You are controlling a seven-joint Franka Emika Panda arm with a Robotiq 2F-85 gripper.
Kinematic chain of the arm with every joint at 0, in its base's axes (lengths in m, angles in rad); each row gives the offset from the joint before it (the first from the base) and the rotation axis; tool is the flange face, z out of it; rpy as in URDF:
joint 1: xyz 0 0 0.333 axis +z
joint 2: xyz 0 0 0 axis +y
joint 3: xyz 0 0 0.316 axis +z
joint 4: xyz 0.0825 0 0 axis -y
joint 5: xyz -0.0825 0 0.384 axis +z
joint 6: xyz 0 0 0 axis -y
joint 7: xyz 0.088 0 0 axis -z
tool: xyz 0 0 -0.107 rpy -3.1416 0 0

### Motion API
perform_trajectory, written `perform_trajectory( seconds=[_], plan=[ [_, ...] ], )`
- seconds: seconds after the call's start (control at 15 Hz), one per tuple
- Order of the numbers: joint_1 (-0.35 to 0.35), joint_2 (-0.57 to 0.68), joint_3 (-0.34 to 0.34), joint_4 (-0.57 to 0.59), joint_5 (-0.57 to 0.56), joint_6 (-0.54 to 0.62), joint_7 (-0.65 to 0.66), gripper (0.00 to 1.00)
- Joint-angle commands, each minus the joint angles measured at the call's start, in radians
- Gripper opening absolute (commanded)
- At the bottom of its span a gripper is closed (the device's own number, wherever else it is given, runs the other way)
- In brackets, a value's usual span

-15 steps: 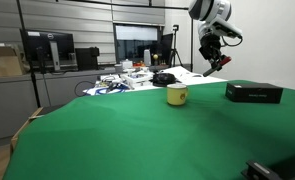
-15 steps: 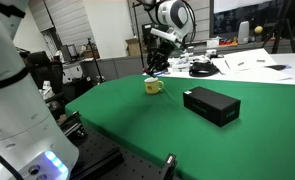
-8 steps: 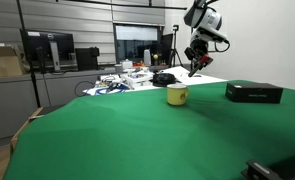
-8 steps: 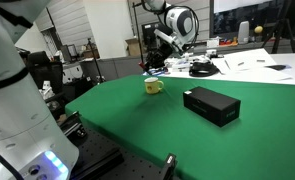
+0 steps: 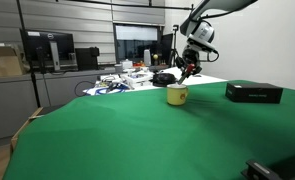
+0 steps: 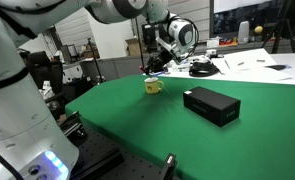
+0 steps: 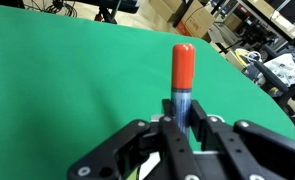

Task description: Put the red marker in the yellow mug

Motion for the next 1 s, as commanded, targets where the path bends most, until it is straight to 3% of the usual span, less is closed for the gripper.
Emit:
perform_trajectory(
  seconds=[0.0, 0.2, 0.27, 0.4, 0.8, 0.93],
  plan=[
    [-0.005, 0.138, 0.016, 0.223, 0.018, -0.076, 0.094, 0.05],
    [-0.005, 0.177, 0.017, 0.279, 0.017, -0.095, 0.103, 0.05],
    [-0.012, 0.168, 0.038, 0.267, -0.001, -0.089, 0.105, 0.46],
    [-0.013, 0.169, 0.050, 0.292, -0.006, -0.105, 0.105, 0.53],
    [-0.008, 0.095, 0.045, 0.329, -0.003, -0.138, 0.086, 0.94],
    [-0.011, 0.065, 0.042, 0.336, -0.008, -0.153, 0.073, 1.00]
  ],
)
